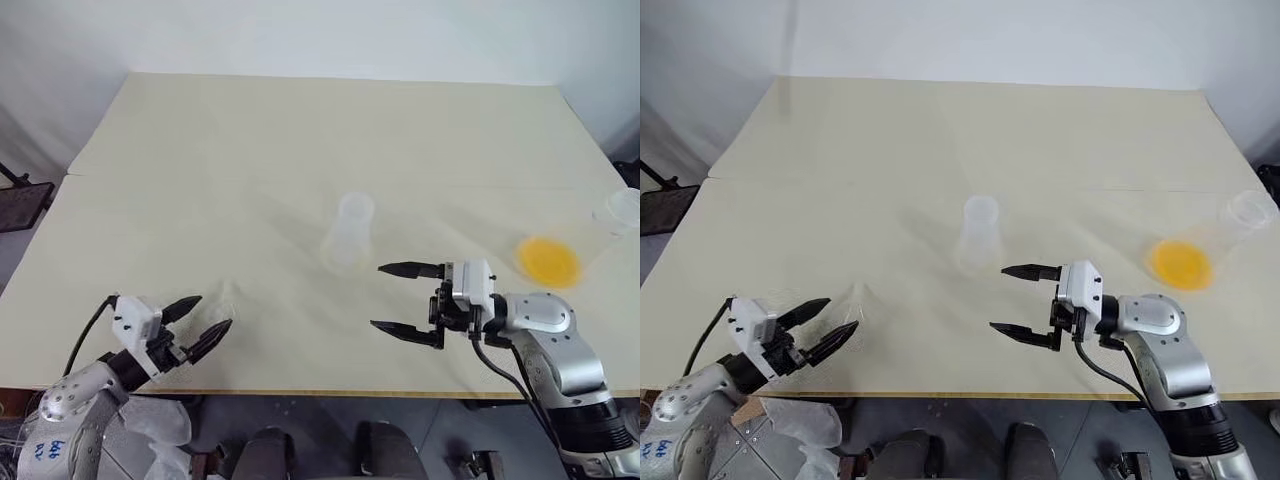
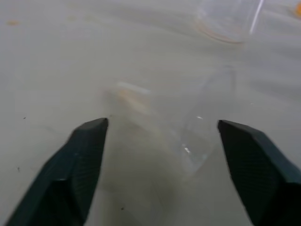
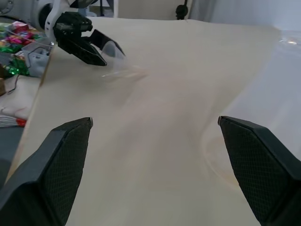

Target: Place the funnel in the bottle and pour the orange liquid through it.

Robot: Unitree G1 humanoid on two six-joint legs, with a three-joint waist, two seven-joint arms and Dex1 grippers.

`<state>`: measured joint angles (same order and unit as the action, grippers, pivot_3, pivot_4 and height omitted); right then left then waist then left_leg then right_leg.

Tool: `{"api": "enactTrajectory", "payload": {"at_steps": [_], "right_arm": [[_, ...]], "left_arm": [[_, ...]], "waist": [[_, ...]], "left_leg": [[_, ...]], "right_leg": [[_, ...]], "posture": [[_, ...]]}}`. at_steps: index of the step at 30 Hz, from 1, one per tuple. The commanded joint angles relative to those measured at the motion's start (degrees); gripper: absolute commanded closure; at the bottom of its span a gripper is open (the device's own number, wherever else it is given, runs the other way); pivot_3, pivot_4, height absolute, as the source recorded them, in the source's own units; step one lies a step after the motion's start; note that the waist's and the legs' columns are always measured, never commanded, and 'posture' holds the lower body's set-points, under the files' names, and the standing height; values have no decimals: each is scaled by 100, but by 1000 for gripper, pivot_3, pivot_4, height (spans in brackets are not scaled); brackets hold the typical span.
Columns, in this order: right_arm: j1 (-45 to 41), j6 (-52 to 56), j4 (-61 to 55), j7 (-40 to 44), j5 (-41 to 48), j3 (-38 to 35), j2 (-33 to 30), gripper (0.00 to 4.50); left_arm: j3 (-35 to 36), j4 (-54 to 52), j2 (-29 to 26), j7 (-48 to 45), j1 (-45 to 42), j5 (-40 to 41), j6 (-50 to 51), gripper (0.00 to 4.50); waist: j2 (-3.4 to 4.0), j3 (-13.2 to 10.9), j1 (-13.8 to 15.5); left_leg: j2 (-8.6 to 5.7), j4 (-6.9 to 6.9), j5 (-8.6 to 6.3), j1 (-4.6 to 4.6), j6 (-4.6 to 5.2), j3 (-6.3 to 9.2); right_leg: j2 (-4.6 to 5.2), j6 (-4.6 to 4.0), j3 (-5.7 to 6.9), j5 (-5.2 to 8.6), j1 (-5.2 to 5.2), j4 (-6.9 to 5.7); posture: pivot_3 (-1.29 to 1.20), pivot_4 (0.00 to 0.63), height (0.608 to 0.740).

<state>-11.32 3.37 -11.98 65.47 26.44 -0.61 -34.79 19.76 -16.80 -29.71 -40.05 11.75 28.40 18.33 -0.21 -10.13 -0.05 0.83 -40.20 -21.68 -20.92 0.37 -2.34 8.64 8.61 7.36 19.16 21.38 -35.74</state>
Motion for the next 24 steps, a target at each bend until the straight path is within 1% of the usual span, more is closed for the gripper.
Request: {"api": "enactTrajectory", "payload": {"at_steps": [1,8,9,12,16,18,20,24], "right_arm": [[126,-74,-284,-101,44,-177,-79,0],[275,-155,-360,-288,0,-196,-66,0],[314,-160,-377,-321,11,-228,-72,0],[447,-176,-439,-440,38,-352,-92,0],[666,-158,-613,-700,69,-586,-48,0],[762,-186,-724,-919,79,-743,32,0],[872,-202,-874,-1220,135,-956,148,0],[1138,-298,-1222,-1756,204,-1293,456,0]], "left_arm": [[154,47,-117,-5,-28,53,1,1875],[91,206,-295,-223,-249,129,39,4263],[107,168,-352,-268,-316,184,86,4480],[257,-10,-536,-365,-685,662,478,4480],[212,-115,-938,-563,-1600,1271,1064,4480],[96,-57,-1082,-570,-2220,1549,1425,4480],[-26,166,-1102,-482,-3076,2030,1996,4480],[-562,720,-1151,-237,-4632,2243,3101,4480]], "waist": [[0,0,1],[0,0,0],[0,0,0],[0,0,26],[0,0,39],[0,0,14],[-1,0,20],[0,0,9]], "left_leg": [[0,0,0,0,0,0],[-1,0,0,0,0,-1],[-1,0,0,1,0,-1],[-3,0,0,-1,0,1],[-2,-5,0,-3,0,8],[-3,-4,0,-2,0,6],[-4,-3,0,0,0,6],[-8,-6,0,-2,0,10]], "right_leg": [[0,0,0,0,0,0],[1,0,-1,0,0,0],[1,0,-1,0,-1,0],[2,0,0,0,-1,0],[2,0,1,0,-2,-3],[2,0,0,0,-1,-3],[2,0,0,0,-1,-6],[2,1,1,0,0,-13]], "posture": [[0,150,740],[0,150,740],[0,150,740],[0,150,740],[0,150,740],[0,150,740],[0,150,740],[0,150,740]]}}
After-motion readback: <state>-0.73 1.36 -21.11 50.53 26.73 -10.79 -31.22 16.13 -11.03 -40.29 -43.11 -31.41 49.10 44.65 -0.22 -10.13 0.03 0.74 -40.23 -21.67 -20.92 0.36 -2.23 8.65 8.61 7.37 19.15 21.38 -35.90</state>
